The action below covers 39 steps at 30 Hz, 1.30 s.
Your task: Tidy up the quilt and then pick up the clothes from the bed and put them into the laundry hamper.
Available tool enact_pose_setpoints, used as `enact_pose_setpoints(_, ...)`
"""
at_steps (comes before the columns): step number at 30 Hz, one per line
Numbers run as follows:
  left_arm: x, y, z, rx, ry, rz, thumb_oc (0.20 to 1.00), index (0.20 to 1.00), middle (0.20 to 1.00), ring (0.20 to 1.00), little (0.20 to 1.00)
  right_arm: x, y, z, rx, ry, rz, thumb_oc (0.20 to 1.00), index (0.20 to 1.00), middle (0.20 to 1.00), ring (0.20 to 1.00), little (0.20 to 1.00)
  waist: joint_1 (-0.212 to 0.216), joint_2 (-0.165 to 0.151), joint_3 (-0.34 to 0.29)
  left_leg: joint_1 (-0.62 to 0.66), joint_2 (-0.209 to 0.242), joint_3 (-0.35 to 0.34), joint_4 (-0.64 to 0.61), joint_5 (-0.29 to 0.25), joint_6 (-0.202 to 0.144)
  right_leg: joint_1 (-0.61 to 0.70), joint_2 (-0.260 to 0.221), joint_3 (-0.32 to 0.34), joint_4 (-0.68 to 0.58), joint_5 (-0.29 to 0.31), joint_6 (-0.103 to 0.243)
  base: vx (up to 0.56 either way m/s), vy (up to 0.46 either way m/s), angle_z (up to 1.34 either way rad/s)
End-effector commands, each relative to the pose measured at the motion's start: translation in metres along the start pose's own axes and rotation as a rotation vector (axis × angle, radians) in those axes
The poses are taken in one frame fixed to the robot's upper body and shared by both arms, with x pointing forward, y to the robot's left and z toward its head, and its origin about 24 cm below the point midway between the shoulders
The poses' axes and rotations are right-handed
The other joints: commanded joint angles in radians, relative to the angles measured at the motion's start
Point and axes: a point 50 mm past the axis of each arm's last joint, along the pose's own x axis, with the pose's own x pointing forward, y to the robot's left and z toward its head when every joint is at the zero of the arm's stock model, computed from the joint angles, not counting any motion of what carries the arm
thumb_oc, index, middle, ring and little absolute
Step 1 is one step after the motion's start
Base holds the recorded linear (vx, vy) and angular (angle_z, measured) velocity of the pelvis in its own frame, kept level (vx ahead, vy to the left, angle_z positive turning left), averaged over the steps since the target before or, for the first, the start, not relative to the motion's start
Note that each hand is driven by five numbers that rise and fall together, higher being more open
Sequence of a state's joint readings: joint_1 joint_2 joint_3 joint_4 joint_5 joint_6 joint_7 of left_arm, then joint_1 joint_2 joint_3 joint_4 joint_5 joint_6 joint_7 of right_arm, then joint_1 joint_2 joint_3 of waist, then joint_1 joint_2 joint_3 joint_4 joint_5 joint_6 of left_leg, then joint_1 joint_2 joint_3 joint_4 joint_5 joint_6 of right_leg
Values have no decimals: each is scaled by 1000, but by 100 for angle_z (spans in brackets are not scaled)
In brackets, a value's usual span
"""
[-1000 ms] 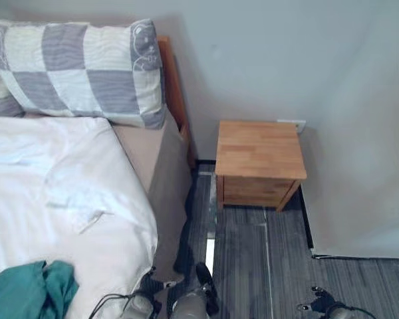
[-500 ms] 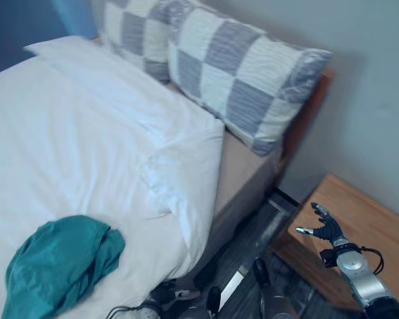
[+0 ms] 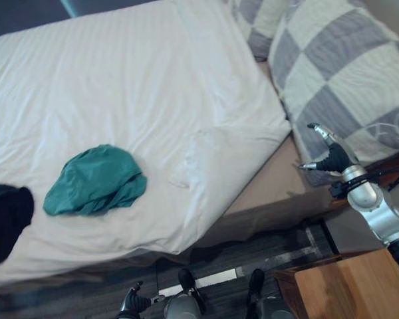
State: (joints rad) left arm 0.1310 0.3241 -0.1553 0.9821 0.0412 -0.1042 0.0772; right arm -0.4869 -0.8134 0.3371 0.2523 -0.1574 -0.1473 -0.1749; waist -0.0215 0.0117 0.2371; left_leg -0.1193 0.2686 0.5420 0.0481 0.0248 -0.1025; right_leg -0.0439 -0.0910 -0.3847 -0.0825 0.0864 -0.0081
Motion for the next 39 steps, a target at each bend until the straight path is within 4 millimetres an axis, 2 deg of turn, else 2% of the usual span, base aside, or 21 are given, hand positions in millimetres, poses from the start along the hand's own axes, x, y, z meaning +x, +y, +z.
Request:
enact_pose_setpoints(1, 0, 30, -4, 56, 9, 70, 1000, 1000, 1000, 1000, 1000, 22, -33, 21, -94, -113, -110, 1000, 1000, 1000, 1000, 1000, 6, 32, -6, -4, -22, -57, -9, 25, -19, -11, -65, 134, -1, -124, 123, -68, -11, 13)
enact_pose_setpoints(5, -1, 39, -3, 64, -11, 87, 1000, 1000, 1000, 1000, 1000, 44, -43, 42, -108, -183, -149, 1000, 1000, 1000, 1000, 1000, 25, 54, 23, -35, -14, -60, -56, 71, -23, -92, -60, 128, 34, -122, 116, -52, 13, 23)
enact_pose_setpoints(8, 8, 38, 11, 59, -18, 114, 1000, 1000, 1000, 1000, 1000, 63, -29, 68, -90, -252, -138, 1000, 1000, 1000, 1000, 1000, 36, 52, 69, -85, 1, -55, -43, 82, -27, -169, -66, 141, 93, -128, 110, -115, 1, 31)
enact_pose_setpoints(10, 12, 42, 23, 50, -46, 141, 1000, 1000, 1000, 1000, 1000, 86, -25, 73, -125, -209, -133, 1000, 1000, 1000, 1000, 1000, 64, 52, 108, -139, 6, -66, -35, 94, -32, -225, -73, 143, 116, -124, 109, -170, -38, -12)
enact_pose_setpoints(12, 13, 47, 35, 43, -91, 155, 1000, 1000, 1000, 1000, 1000, 93, -23, 69, -153, -166, -129, 1000, 1000, 1000, 1000, 1000, 82, 56, 137, -175, 13, -74, -35, 107, -36, -259, -79, 135, 123, -116, 112, -129, -32, 9)
enact_pose_setpoints(13, 14, 49, 42, 36, -116, 162, 1000, 1000, 1000, 1000, 1000, 96, -25, 66, -165, -147, -131, 834, 834, 834, 834, 834, 88, 56, 144, -193, 14, -80, -35, 113, -39, -274, -79, 132, 125, -114, 112, -72, -46, 25)
enact_pose_setpoints(14, 16, 50, 49, 35, -138, 164, 1000, 1000, 1000, 1000, 1000, 96, -21, 59, -182, -115, -115, 206, 206, 206, 206, 206, 95, 55, 150, -207, 14, -85, -35, 117, -41, -283, -81, 127, 125, -113, 112, -47, -73, 20)
enact_pose_setpoints(20, 18, 51, 66, 51, -183, 168, 1000, 1000, 1000, 1000, 1000, 75, 10, 5, -165, 109, -26, 200, 200, 200, 200, 200, 98, 47, 144, -209, 9, -121, -37, 121, -44, -259, -78, 109, 118, -126, 103, 21, -21, 9)
enact_pose_setpoints(21, 19, 50, 67, 47, -178, 167, 1000, 1000, 1000, 1000, 1000, 63, 21, -10, -129, 166, -2, 200, 200, 200, 200, 200, 92, 44, 139, -199, 8, -126, -39, 118, -43, -247, -76, 107, 116, -128, 102, 80, 15, 19)
enact_pose_setpoints(24, 21, 47, 66, 39, -146, 157, 1000, 1000, 1000, 1000, 1000, -2, 62, -69, -19, 412, 88, 200, 200, 200, 200, 200, 71, 29, 103, -153, -2, -138, -37, 95, -37, -189, -67, 100, 103, -134, 98, 96, 8, 33)
enact_pose_setpoints(25, 21, 47, 65, 43, -145, 156, 1000, 1000, 1000, 1000, 1000, -4, 62, -69, -17, 415, 88, 200, 200, 200, 200, 200, 73, 28, 102, -151, -2, -139, -37, 94, -37, -186, -67, 99, 101, -133, 98, 117, 1, 33)
enact_pose_setpoints(26, 22, 45, 64, 39, -129, 154, 1000, 1000, 1000, 1000, 1000, -29, 75, -86, 25, 507, 109, 200, 200, 200, 200, 200, 60, 22, 85, -129, -5, -141, -36, 82, -33, -165, -64, 97, 96, -135, 97, 202, 18, 12)
enact_pose_setpoints(27, 22, 45, 55, 44, -77, 153, 1000, 1000, 1000, 1000, 1000, -81, 88, -116, 103, 702, 112, 200, 200, 200, 200, 200, 36, 1, 46, -78, -15, -141, -37, 56, -25, -118, -61, 97, 83, -137, 101, 203, 19, 3)
enact_pose_setpoints(28, 22, 45, 54, 47, -76, 152, 1000, 1000, 1000, 1000, 1000, -83, 89, -116, 104, 704, 113, 200, 200, 200, 200, 200, 39, 0, 45, -75, -16, -141, -37, 55, -25, -115, -62, 97, 82, -136, 101, 254, 35, 8)
enact_pose_setpoints(29, 21, 45, 42, 56, -12, 152, 1000, 1000, 1000, 1000, 1000, -135, 104, -136, 206, 900, 100, 1000, 1000, 1000, 1000, 1000, 12, -18, 9, -24, -27, -135, -48, 38, -18, -73, -61, 99, 72, -136, 108, 164, 50, -2)
enact_pose_setpoints(32, 19, 43, 23, 57, 71, 147, 1000, 1000, 1000, 1000, 1000, -197, 118, -149, 325, 1127, 57, 1000, 1000, 1000, 1000, 1000, -24, -32, -40, 35, -44, -123, -68, 24, -9, -35, -60, 111, 61, -132, 119, 140, 49, -8)
enact_pose_setpoints(33, 19, 44, 23, 59, 71, 147, 1000, 1000, 1000, 1000, 1000, -198, 118, -149, 326, 1128, 57, 1000, 1000, 1000, 1000, 1000, -22, -32, -40, 37, -45, -121, -70, 24, -9, -33, -60, 112, 61, -132, 119, 90, 68, -15)
enact_pose_setpoints(34, 15, 42, 9, 58, 123, 139, 1000, 1000, 1000, 1000, 1000, -232, 120, -155, 393, 1265, 0, 1000, 1000, 1000, 1000, 1000, -41, -36, -69, 71, -53, -110, -89, 23, -7, -13, -62, 122, 49, -123, 128, 60, 74, -18)
enact_pose_setpoints(37, 13, 38, 0, 45, 159, 125, 1000, 1000, 1000, 1000, 1000, -276, 124, -158, 435, 1432, -45, 1000, 1000, 1000, 1000, 1000, -63, -36, -101, 107, -60, -91, -118, 25, -8, 9, -65, 128, 28, -108, 140, 48, 69, -32)
enact_pose_setpoints(38, 13, 38, -1, 46, 160, 125, 1000, 1000, 1000, 1000, 1000, -277, 124, -158, 435, 1432, -45, 1000, 1000, 1000, 1000, 1000, -62, -36, -101, 109, -61, -91, -120, 26, -8, 10, -65, 129, 27, -107, 141, 31, 32, -26)
enact_pose_setpoints(39, 13, 39, -1, 34, 163, 129, 1000, 1000, 1000, 1000, 1000, -292, 124, -158, 452, 1491, -65, 1000, 1000, 1000, 1000, 1000, -69, -37, -113, 116, -60, -87, -123, 23, -9, 15, -67, 128, 20, -103, 145, 29, 39, -31)
